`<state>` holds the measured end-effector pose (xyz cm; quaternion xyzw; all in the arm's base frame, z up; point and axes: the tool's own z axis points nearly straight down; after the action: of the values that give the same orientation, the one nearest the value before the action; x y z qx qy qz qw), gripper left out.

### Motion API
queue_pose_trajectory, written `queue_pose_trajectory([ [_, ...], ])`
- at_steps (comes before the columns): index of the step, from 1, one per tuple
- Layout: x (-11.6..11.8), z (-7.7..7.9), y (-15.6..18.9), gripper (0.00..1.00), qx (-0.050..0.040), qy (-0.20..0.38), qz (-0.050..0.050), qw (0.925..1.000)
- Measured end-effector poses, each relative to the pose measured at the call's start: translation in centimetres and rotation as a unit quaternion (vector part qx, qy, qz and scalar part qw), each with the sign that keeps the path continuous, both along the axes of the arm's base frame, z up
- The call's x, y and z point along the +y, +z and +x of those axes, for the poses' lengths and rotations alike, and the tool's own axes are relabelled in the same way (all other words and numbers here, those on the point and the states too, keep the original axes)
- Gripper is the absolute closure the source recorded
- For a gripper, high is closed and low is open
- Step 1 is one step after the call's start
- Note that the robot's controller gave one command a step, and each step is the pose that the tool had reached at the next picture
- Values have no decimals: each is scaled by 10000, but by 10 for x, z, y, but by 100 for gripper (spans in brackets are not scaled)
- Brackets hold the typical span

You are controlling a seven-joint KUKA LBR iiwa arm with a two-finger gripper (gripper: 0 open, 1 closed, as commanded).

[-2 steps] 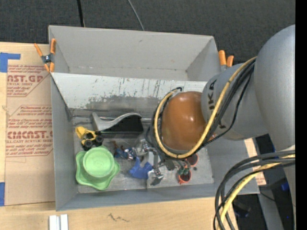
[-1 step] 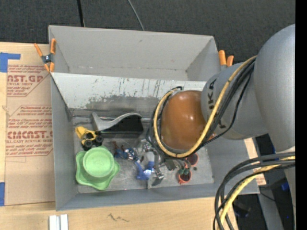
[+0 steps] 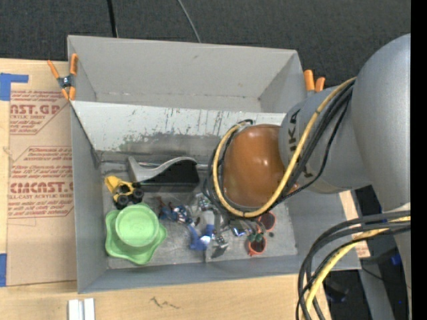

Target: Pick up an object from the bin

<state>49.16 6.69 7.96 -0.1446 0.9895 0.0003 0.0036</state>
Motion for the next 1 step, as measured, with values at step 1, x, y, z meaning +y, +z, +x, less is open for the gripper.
queue_pose_trajectory([
  [1,-19,1,0,100,65,25,26,10000],
])
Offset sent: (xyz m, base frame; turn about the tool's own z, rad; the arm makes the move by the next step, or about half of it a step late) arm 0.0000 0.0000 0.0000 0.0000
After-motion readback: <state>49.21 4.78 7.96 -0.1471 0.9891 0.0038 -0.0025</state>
